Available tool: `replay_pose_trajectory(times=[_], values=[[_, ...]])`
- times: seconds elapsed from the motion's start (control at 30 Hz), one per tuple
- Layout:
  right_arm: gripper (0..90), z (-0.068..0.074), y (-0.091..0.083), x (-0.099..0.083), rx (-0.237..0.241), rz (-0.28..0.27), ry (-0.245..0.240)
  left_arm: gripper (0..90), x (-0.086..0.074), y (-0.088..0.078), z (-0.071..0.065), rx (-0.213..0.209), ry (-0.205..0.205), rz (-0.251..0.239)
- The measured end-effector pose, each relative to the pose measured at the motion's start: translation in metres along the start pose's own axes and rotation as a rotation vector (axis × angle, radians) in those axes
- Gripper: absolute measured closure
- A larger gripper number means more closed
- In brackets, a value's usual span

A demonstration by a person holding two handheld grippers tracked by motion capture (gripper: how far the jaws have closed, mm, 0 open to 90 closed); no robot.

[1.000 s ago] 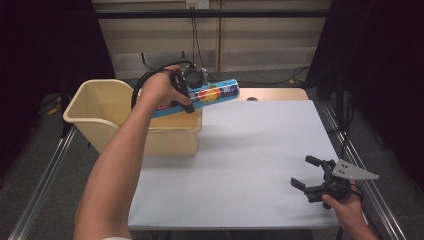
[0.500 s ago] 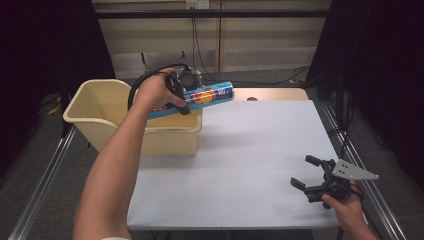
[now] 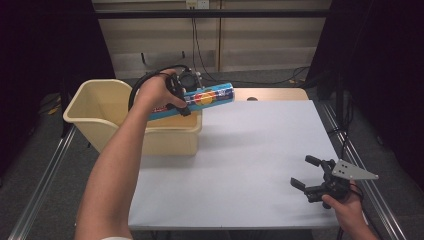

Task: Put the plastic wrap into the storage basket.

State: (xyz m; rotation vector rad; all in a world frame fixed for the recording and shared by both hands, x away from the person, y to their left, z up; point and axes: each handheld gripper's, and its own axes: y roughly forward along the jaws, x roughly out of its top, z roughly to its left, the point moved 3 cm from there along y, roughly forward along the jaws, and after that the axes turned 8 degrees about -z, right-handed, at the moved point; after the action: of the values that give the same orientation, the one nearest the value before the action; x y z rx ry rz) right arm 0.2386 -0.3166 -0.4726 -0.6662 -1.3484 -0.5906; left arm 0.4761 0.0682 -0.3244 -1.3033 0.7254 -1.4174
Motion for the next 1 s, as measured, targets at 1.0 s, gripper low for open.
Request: replay_pose_trajectory(times=[1.0], values=[[0.0,0.0,0.001,-0.001,0.002,0.006,-0.002,31.8,-0.01,0.012,0.003,-0.033,-0.075,0.006]])
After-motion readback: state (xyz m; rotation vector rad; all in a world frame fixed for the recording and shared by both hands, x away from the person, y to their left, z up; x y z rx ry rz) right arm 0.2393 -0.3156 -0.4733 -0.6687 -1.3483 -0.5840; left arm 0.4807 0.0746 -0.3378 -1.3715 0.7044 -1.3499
